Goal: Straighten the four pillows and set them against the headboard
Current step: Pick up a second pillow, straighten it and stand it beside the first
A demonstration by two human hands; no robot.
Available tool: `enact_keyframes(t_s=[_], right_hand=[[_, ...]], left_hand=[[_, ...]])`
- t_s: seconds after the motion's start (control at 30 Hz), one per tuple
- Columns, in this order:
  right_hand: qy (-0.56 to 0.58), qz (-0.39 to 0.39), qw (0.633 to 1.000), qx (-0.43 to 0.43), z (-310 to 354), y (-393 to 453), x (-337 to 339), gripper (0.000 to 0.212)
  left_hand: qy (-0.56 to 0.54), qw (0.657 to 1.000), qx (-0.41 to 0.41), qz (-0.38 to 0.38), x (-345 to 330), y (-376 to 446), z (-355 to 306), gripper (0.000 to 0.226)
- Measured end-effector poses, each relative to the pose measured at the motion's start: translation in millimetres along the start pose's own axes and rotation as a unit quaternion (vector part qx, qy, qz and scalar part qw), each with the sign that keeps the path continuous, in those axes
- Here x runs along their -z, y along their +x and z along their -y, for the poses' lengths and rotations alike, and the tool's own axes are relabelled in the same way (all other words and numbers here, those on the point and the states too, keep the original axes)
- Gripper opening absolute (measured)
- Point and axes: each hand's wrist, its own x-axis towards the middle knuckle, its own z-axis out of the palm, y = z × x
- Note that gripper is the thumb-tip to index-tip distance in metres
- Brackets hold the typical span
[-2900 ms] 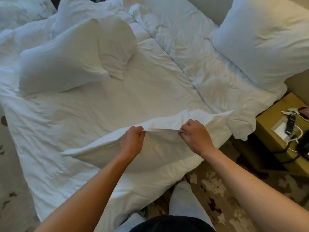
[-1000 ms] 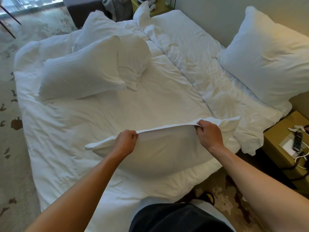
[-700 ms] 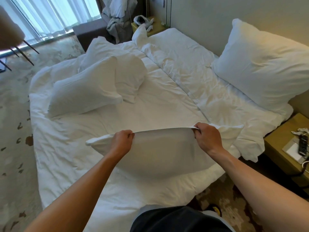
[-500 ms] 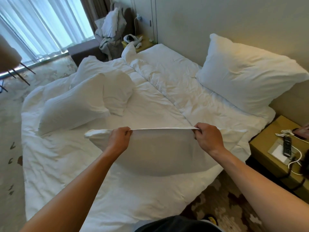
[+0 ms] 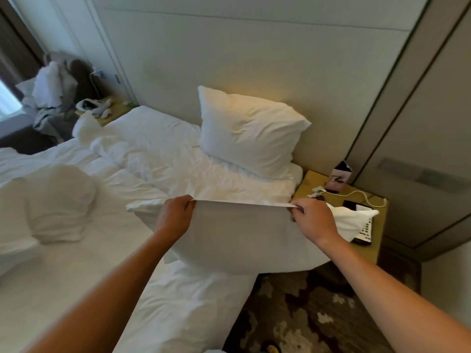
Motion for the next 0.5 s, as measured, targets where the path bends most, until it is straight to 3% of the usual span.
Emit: enact_keyframes(t_s=[0.27,0.5], right_hand=[[0.014,-0.075,0.994,-0.077,-86.9,-14.7,61.8,0.019],[0.038,-0.149,0.976,-0.155,-117.2,-7.2,74.5,0.025]], left_hand=[[0.001,0.993,-0.104,0.053,-53.9,52.3,-111.2,0.034],[-0.001,0.982,-0.175,0.066,-78.2,100.6,-166.8,0.027]])
